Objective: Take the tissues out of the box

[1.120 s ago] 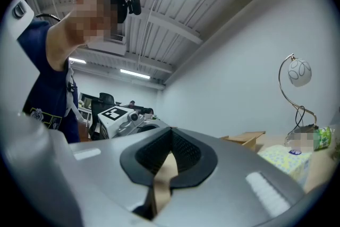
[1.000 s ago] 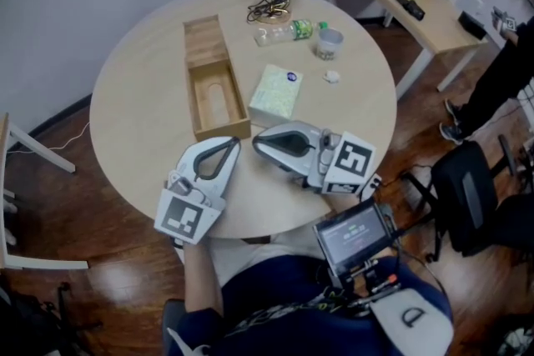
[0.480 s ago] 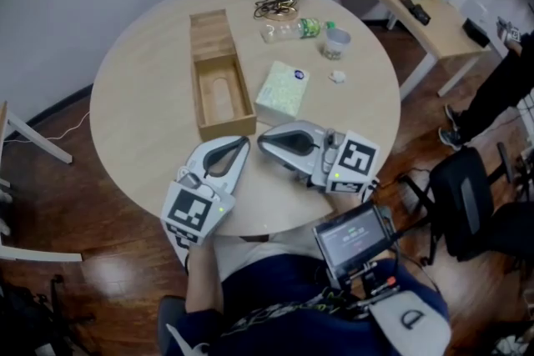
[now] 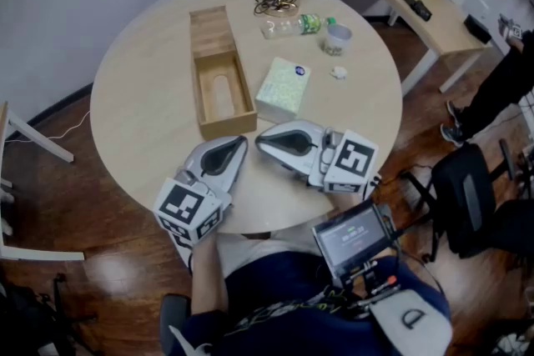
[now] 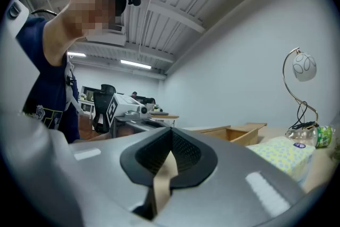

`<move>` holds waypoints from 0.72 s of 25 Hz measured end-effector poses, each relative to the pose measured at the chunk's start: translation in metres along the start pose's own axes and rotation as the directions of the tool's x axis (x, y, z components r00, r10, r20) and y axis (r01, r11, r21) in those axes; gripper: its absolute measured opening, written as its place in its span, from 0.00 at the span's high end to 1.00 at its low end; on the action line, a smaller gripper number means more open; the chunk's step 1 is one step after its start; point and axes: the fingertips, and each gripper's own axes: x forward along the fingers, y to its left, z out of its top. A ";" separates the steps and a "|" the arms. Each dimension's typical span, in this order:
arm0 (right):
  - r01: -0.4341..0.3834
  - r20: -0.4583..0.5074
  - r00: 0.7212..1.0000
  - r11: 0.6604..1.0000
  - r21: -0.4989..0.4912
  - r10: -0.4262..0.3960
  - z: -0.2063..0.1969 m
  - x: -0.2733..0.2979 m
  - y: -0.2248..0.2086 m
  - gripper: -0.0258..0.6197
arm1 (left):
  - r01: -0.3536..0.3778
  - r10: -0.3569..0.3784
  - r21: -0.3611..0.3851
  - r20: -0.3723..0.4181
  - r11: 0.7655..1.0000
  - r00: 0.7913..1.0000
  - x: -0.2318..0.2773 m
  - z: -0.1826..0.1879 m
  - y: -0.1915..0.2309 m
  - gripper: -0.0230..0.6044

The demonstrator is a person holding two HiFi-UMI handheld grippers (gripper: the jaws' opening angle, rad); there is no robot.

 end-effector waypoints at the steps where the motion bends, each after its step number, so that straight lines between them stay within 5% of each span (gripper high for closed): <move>1: -0.001 -0.007 1.000 1.000 -0.004 0.001 -0.001 0.001 0.001 0.96 | -0.002 0.002 0.000 0.002 1.000 1.000 0.000 0.001 0.000 0.96; 18: 0.024 -0.023 0.999 1.000 -0.018 -0.025 -0.003 0.001 -0.002 0.96 | 0.032 -0.035 0.027 0.141 0.999 0.989 -0.017 0.023 -0.012 0.96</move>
